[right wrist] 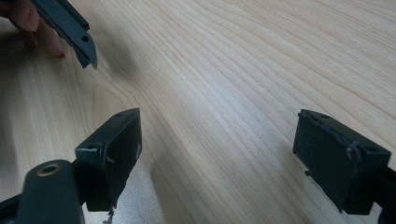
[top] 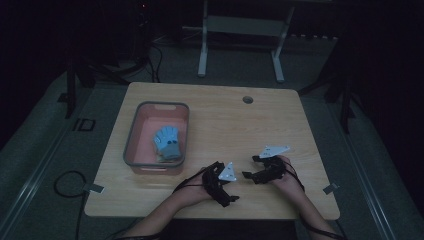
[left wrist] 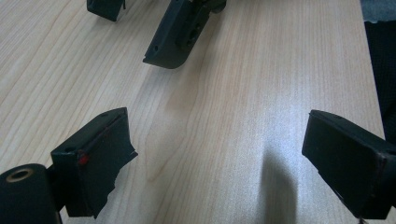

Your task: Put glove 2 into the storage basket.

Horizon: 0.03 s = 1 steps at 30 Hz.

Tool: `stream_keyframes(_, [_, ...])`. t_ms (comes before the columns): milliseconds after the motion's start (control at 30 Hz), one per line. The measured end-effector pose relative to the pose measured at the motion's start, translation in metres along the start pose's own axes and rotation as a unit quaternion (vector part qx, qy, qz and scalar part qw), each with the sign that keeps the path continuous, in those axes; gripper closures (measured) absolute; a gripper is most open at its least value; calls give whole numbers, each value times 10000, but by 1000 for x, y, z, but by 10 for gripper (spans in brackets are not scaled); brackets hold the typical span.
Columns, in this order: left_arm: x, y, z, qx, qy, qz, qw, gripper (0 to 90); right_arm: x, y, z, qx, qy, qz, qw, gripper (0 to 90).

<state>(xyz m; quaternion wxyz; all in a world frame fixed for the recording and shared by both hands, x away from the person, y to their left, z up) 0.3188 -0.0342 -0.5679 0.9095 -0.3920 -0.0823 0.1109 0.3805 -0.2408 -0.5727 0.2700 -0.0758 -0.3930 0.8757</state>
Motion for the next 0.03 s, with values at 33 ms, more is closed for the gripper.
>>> stream_keyframes(33, [0, 0, 0, -13, -1, 8, 10000, 84, 0, 0, 0, -7, 3, 1, 10000, 156])
Point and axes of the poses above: each handheld gripper's, and its own axes: z roughly backward along the jaws, y roughly out of its underside, x roughly to its left, the point moved 2 cm from there along -z, roughly forward along the jaws, and after that the axes turned 1 degree about -y, right-handed, at the moved point
